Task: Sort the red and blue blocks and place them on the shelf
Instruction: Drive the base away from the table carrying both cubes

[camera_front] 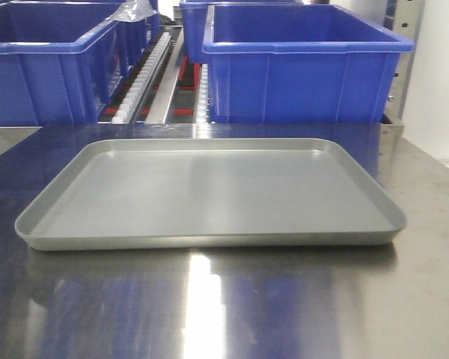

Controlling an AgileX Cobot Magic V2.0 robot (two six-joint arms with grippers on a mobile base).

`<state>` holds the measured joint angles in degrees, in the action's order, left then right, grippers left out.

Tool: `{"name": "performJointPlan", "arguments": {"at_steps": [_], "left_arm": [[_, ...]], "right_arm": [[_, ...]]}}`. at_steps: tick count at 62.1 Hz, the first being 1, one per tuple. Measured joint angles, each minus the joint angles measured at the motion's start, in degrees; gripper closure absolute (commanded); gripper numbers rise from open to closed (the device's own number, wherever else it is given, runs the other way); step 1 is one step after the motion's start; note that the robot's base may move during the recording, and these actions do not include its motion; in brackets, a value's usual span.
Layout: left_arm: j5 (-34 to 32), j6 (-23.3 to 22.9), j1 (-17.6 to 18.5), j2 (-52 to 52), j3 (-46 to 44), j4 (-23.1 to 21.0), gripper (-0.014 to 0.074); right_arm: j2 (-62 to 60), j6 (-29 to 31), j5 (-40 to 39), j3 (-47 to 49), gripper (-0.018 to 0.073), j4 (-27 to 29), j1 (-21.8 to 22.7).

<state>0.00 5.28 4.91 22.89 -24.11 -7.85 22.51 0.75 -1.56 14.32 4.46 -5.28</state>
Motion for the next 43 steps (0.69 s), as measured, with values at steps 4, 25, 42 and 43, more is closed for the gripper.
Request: {"name": "performJointPlan", "arguments": {"at_steps": [4, 25, 42, 43], "left_arm": [[0.0, 0.0, 0.0, 0.0, 0.0, 0.0, 0.0473], [0.0, 0.0, 0.0, 0.0, 0.13, 0.0, 0.0473], [0.0, 0.0, 0.0, 0.0, 0.17, 0.0, 0.0473], [0.0, 0.0, 0.0, 0.0, 0.17, 0.0, 0.0473]], "right_arm": [[0.0, 0.0, 0.0, 0.0, 0.0508, 0.0, 0.0], [0.0, 0.0, 0.0, 0.0, 0.0508, 0.0, 0.0], [0.0, 0.0, 0.0, 0.0, 0.0508, 0.0, 0.0], [0.0, 0.0, 0.0, 0.0, 0.0508, 0.0, 0.0]]}}
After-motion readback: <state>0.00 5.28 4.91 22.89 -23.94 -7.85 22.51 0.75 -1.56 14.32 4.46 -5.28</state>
